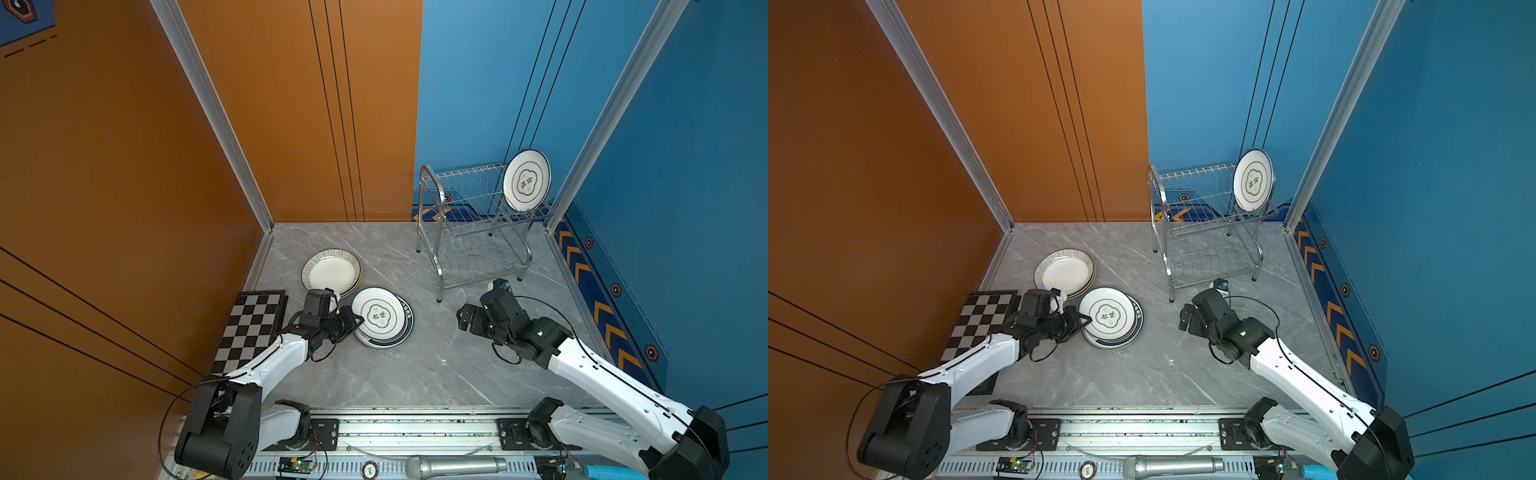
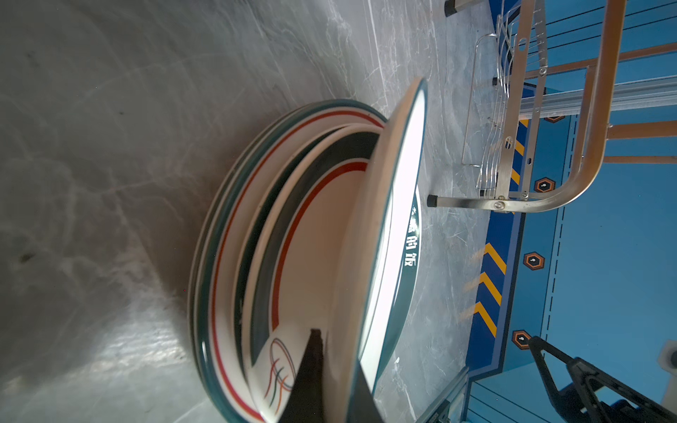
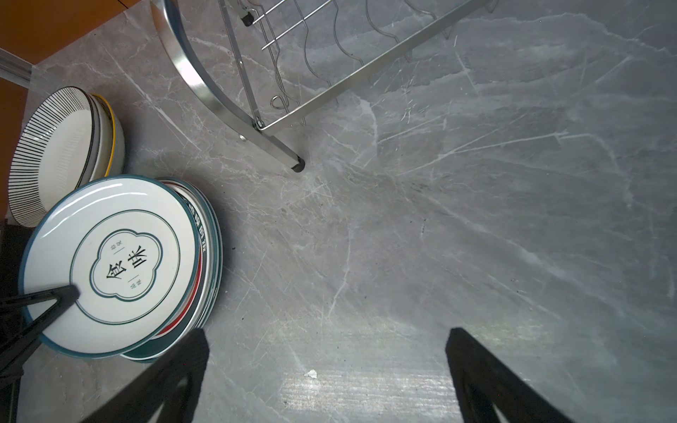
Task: Unload the plates from the dish rack
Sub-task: Place the plate among the plates.
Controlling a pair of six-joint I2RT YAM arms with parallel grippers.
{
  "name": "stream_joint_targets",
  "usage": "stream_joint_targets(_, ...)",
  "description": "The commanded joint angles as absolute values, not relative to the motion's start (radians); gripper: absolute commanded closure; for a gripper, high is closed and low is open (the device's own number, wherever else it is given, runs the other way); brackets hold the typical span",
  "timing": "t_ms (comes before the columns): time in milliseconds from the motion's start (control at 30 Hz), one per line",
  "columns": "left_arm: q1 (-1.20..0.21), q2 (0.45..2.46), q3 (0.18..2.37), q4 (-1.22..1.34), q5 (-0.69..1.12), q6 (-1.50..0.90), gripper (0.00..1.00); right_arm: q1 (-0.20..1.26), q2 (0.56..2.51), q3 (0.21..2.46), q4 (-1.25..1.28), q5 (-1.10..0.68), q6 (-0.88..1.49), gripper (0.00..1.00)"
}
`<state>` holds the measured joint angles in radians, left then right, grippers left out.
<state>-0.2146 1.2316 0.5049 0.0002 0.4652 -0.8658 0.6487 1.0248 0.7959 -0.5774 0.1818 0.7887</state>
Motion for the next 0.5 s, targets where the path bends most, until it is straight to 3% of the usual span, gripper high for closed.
stream_joint_targets(0,-0.219,1.262,0.503,-0.031,0.464,-0.859,0.84,0.644,1.023,0.825,-0.616,0.197,0.755,0.0)
stream_joint_targets(233,-0.242,1.284,0.529,-0.083,0.439,-0.832,0.75,0.64,1.017,0.824,-0.618,0.193,0.744,0.0)
stream_joint_targets(367,-0.257,1.292,0.553,-0.126,0.413,-0.814,0.6,0.64,1.022,0.827,-0.618,0.186,0.737,0.0)
stream_joint_targets(467,-0.269,1.297,0.576,-0.166,0.392,-0.794,0.55,0.64,1.022,0.827,-0.619,0.183,0.734,0.0)
